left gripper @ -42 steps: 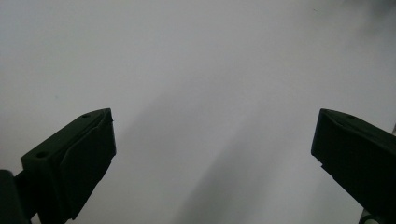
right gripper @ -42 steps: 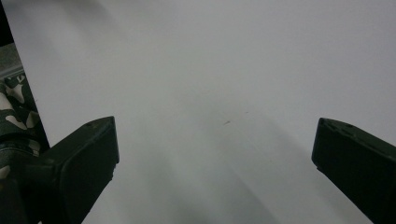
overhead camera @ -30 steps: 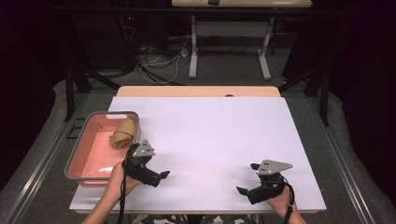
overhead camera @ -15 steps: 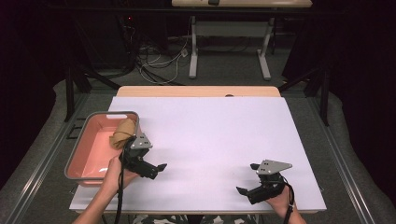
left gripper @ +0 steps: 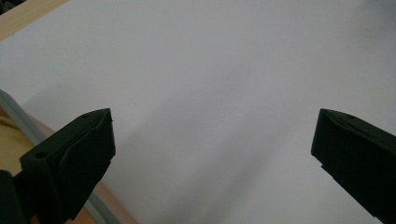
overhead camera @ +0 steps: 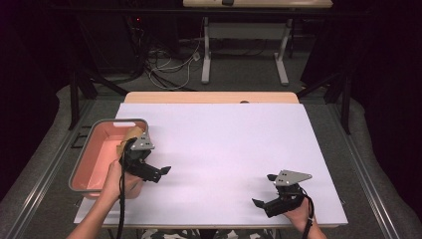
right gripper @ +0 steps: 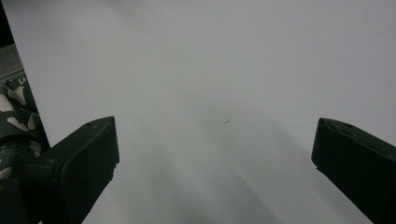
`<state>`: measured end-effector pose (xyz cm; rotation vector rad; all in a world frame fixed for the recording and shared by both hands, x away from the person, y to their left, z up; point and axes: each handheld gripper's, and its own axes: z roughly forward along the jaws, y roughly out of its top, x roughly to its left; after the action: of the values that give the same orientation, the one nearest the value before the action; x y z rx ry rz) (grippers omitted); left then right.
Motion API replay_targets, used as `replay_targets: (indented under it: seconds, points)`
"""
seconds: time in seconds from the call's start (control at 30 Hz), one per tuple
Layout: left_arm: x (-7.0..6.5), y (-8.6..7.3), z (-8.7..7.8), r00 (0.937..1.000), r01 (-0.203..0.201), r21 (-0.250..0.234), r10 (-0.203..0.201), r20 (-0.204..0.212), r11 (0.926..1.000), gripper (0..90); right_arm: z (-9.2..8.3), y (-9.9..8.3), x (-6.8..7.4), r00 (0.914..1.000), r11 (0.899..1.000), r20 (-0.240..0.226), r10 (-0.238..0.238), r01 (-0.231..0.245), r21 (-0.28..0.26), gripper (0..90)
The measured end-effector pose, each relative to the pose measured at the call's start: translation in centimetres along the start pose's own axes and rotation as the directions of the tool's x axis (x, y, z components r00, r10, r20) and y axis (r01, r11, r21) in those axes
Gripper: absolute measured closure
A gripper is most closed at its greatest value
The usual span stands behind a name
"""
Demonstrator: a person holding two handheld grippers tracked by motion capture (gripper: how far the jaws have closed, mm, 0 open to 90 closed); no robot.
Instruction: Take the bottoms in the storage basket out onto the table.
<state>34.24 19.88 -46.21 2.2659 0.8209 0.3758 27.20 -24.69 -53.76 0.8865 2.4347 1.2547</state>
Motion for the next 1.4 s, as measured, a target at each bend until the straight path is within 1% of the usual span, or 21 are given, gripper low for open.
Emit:
replay_targets:
  seconds: [0.07,0.17,0.23,0.43,0.57,0.6,0.63,0.73,0.83,0.87,0.97,1.07,1.13,1.17,1.23,1.3,1.33,1.37,1.4]
  points:
    - [0.4,0.0,-0.2,0.9999,0.011,-0.004,-0.011,-0.002,0.9999,0.0,0.0,0.0,0.0,1.0,1.0,-0.002,0.0,0.0,0.0,0.4]
    - [0.7,0.0,-0.5,0.9999,0.009,-0.004,-0.009,-0.009,0.9999,0.0,-0.1,0.0,0.0,1.0,1.0,0.001,-0.002,0.002,0.002,0.4]
    - [0.9,0.1,-0.7,0.9997,0.017,-0.007,-0.017,-0.016,0.9998,0.0,-0.1,0.0,0.0,1.0,1.0,0.005,-0.004,0.004,0.001,0.4]
    - [1.9,0.2,-1.0,0.9991,0.024,0.01,-0.023,-0.035,0.9997,0.0,-0.1,0.0,0.0,1.0,1.0,0.003,0.001,-0.001,0.002,0.4]
    - [2.6,0.0,-1.3,0.9981,0.036,0.005,-0.035,-0.051,0.9994,0.0,-0.1,0.1,0.1,1.0,1.0,0.002,-0.002,0.002,0.001,0.4]
    - [2.8,0.0,-1.4,0.998,0.036,0.013,-0.036,-0.051,0.9993,0.0,-0.1,0.0,0.1,1.0,1.0,0.002,0.0,0.0,0.002,0.4]
    - [3.1,-0.1,-1.4,0.9974,0.044,0.006,-0.043,-0.058,0.999,0.0,-0.1,0.0,0.1,1.0,1.0,0.004,0.002,-0.002,0.001,0.4]
    - [3.6,-0.2,-1.6,0.9961,0.053,0.013,-0.052,-0.071,0.9985,0.0,-0.1,0.0,0.1,1.0,1.0,0.002,0.0,0.0,0.002,0.4]
    - [4.1,-0.3,-1.8,0.9949,0.058,0.015,-0.057,-0.083,0.9982,0.0,-0.1,0.0,0.1,1.0,1.0,0.005,0.002,-0.002,-0.01,0.4]
    - [4.3,-0.3,-1.8,0.9939,0.066,0.016,-0.064,-0.09,0.9977,0.0,-0.1,0.0,0.1,1.0,1.0,0.004,0.002,-0.002,-0.01,0.4]
    - [5.0,-0.3,-1.9,0.9925,0.071,0.026,-0.068,-0.102,0.9971,0.0,-0.1,0.0,0.1,1.0,1.0,0.001,0.004,-0.004,0.002,0.5]
    - [5.6,-0.3,-1.9,0.9898,0.082,0.038,-0.076,-0.12,0.9959,0.0,-0.1,0.0,0.1,1.0,1.0,0.001,-0.002,0.002,0.001,0.5]
    - [6.1,-0.4,-1.9,0.9889,0.088,0.045,-0.082,-0.124,0.9951,0.0,-0.1,0.0,0.1,1.0,1.0,0.002,-0.005,0.005,-0.005,0.5]
    - [6.4,-0.4,-1.9,0.9874,0.09,0.045,-0.084,-0.134,0.9949,0.0,-0.1,0.0,0.1,1.0,1.0,0.001,-0.005,0.005,-0.007,0.5]
    - [7.0,-0.5,-1.9,0.9855,0.105,0.052,-0.097,-0.139,0.9931,0.0,-0.1,0.1,0.1,1.0,1.0,0.001,-0.007,0.007,0.0,0.5]
    - [7.4,-0.6,-1.8,0.9831,0.11,0.048,-0.102,-0.152,0.9928,0.0,-0.1,0.0,0.0,1.0,1.0,0.004,-0.007,0.007,0.002,0.5]
    - [7.7,-0.7,-1.7,0.9822,0.121,0.051,-0.113,-0.15,0.9913,0.0,-0.1,0.0,0.0,1.0,1.0,0.004,-0.007,0.007,0.005,0.5]
    - [7.9,-0.7,-1.7,0.9812,0.123,0.055,-0.113,-0.157,0.9909,0.0,-0.1,0.0,0.0,1.0,1.0,0.004,-0.007,0.007,0.005,0.5]
    - [8.2,-0.8,-1.6,0.9794,0.132,0.053,-0.122,-0.161,0.9898,0.0,-0.1,0.0,0.0,1.0,1.0,0.004,-0.007,0.007,0.005,0.5]
